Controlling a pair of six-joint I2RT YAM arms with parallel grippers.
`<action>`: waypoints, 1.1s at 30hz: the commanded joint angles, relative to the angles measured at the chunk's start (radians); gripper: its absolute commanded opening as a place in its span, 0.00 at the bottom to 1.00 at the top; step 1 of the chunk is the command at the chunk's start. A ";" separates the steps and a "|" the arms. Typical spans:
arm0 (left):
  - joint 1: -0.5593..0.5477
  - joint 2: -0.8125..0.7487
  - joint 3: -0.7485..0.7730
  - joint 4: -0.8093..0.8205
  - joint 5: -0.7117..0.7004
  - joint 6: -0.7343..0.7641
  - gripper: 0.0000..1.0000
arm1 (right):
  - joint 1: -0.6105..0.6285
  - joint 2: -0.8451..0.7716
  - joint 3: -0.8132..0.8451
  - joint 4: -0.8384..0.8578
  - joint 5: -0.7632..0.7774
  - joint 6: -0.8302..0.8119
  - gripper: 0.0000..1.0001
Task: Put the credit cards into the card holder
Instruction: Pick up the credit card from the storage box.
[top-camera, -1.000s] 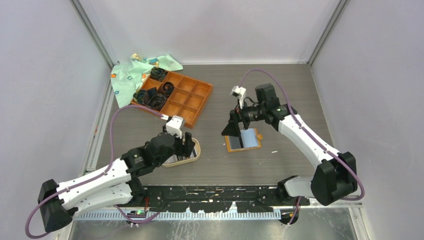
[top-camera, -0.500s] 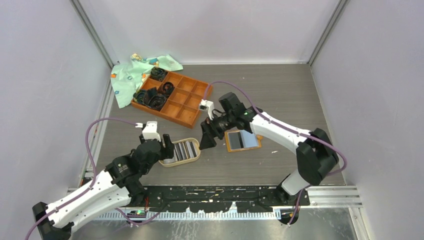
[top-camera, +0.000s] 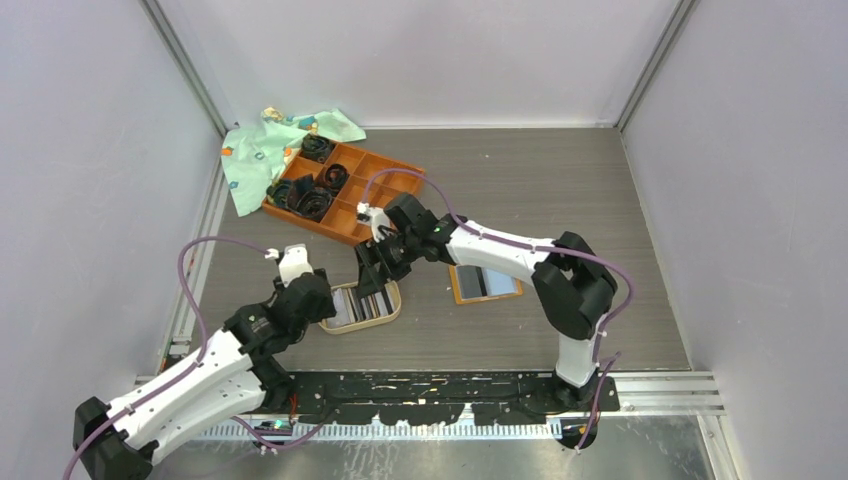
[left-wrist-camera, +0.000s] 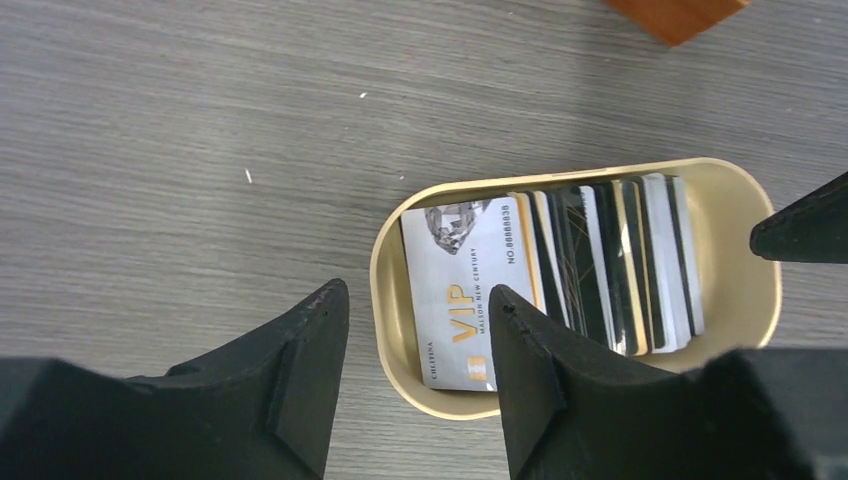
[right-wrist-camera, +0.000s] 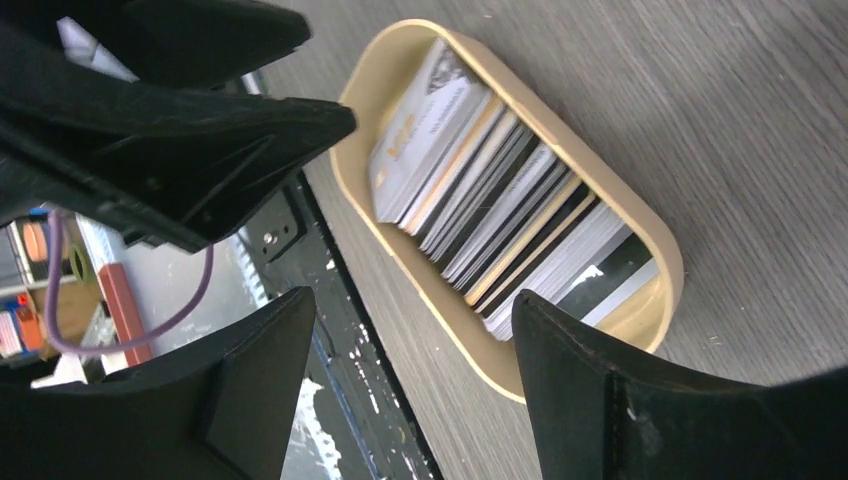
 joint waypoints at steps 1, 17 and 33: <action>0.013 0.047 0.017 -0.014 -0.058 -0.057 0.54 | 0.009 0.046 0.056 0.042 0.097 0.109 0.77; 0.014 0.169 -0.035 0.102 0.037 -0.138 0.34 | 0.037 0.107 0.074 -0.008 0.319 0.239 0.76; 0.015 0.195 -0.058 0.182 0.160 -0.166 0.22 | 0.037 0.109 0.062 -0.013 0.279 0.271 0.73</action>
